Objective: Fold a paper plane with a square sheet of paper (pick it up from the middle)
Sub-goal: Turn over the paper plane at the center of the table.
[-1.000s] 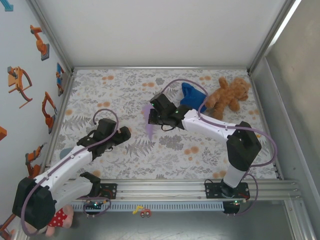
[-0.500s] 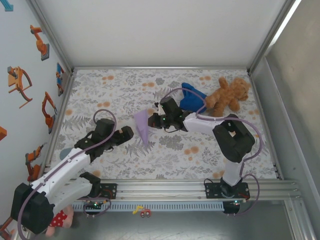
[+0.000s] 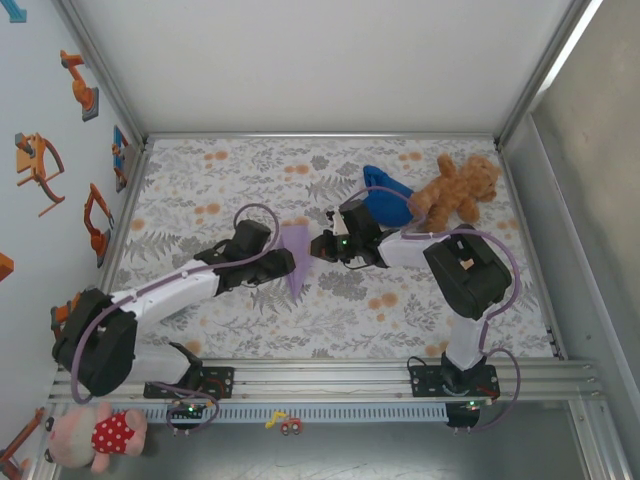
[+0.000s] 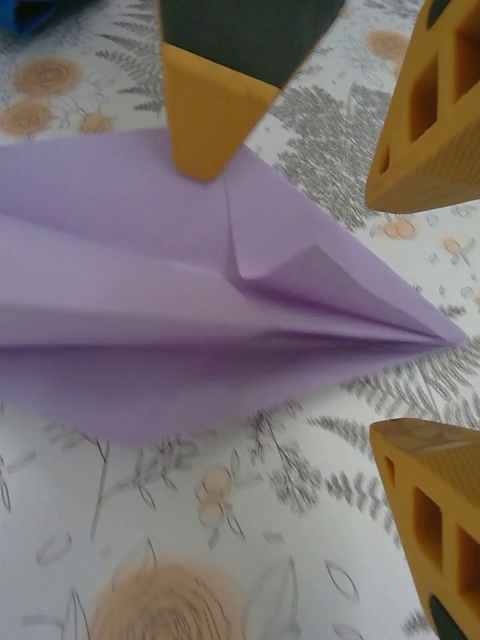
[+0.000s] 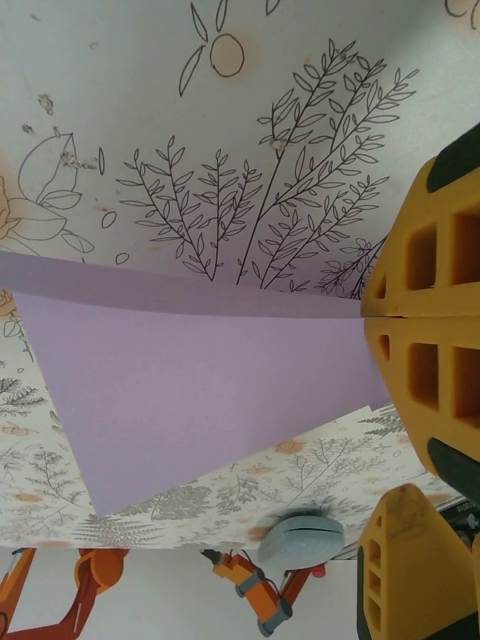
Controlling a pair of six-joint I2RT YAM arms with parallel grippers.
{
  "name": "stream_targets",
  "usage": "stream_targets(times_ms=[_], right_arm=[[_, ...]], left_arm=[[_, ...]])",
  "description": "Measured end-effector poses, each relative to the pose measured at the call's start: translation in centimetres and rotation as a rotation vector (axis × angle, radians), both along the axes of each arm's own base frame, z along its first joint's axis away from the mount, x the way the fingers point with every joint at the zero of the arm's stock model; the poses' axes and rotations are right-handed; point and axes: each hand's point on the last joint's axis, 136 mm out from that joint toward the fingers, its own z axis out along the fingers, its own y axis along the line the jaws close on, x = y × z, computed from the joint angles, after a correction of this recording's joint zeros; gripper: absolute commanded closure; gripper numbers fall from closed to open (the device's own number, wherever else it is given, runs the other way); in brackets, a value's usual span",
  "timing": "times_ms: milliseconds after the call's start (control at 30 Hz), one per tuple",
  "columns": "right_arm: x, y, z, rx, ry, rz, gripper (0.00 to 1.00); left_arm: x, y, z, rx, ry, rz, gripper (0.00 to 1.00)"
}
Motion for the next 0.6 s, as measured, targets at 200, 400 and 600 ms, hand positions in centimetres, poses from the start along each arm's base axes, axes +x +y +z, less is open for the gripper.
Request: stream_targets(times_ms=[200,400,600], right_arm=[[0.0,0.1,-0.4,0.006,0.002,0.006,1.0],[-0.3,-0.1,-1.3,0.004,0.027,0.013,1.0],[-0.2,0.0,-1.1,0.017,0.019,0.018,1.0]], left_arm=[[1.1,-1.5,-1.3,0.022,0.026,-0.012,0.49],[1.8,-2.0,-2.3,0.052,0.048,-0.019,0.45],[2.0,-2.7,-2.7,0.07,0.05,-0.06,0.57]])
